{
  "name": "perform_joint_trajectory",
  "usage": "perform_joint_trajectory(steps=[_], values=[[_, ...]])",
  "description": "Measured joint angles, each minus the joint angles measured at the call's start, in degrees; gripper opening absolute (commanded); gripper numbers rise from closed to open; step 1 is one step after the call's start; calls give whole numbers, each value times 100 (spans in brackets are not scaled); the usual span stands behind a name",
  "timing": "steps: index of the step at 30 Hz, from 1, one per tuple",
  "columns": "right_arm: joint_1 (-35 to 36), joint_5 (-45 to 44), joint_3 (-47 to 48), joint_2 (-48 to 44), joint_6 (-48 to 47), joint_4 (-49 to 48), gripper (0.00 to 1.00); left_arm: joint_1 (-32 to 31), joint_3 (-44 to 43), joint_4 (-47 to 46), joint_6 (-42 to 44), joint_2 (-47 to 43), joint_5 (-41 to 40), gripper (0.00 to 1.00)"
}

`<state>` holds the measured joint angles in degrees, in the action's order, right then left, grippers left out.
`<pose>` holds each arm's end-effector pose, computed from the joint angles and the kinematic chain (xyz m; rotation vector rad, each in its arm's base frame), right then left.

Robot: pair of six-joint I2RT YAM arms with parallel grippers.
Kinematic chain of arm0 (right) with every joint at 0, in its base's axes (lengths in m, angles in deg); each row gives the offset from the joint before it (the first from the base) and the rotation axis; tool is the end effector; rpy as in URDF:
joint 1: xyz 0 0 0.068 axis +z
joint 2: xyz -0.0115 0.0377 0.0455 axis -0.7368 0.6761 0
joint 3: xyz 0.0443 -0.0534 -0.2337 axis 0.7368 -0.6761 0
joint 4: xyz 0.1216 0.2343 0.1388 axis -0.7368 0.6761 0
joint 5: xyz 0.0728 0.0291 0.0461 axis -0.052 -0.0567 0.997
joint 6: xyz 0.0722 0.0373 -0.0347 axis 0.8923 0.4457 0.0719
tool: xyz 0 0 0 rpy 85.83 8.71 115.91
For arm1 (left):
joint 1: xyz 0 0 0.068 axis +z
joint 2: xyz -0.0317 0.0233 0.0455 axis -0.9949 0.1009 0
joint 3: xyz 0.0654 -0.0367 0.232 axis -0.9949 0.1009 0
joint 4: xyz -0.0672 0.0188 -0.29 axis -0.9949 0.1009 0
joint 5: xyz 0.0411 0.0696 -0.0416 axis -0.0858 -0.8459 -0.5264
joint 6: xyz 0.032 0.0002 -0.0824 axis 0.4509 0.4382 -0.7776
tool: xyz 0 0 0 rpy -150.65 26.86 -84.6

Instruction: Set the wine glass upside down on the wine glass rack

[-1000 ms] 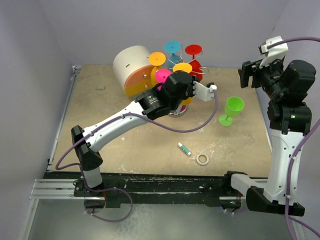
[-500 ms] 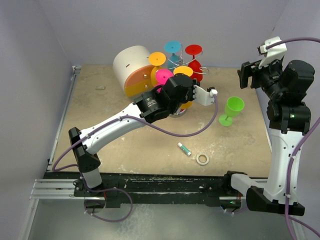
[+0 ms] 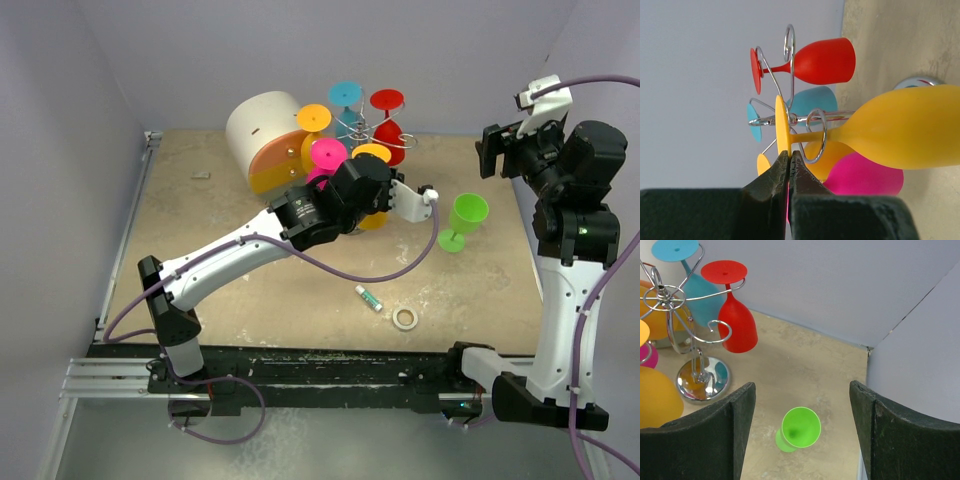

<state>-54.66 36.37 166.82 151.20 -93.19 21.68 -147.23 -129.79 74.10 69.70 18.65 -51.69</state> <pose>0.2738 -0.0134 0.5209 -0.2964 1.5711 -0.0643 0.2440 -0.3985 0.4067 1.4966 1.2002 0.4206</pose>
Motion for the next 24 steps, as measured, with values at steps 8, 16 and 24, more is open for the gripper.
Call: perform_joint_trajectory(steps=[8, 16, 24], values=[[0, -9, -101, -33, -2, 7, 78, -11, -114, -7, -94, 205, 57, 10], [-13, -179, -452, -122, -20, 4, 78, -13, -114, 11, -133, 389, 144, 23], [-37, -348, -715, -146, -79, -20, 79, -11, -114, 28, -251, 389, 190, 40]])
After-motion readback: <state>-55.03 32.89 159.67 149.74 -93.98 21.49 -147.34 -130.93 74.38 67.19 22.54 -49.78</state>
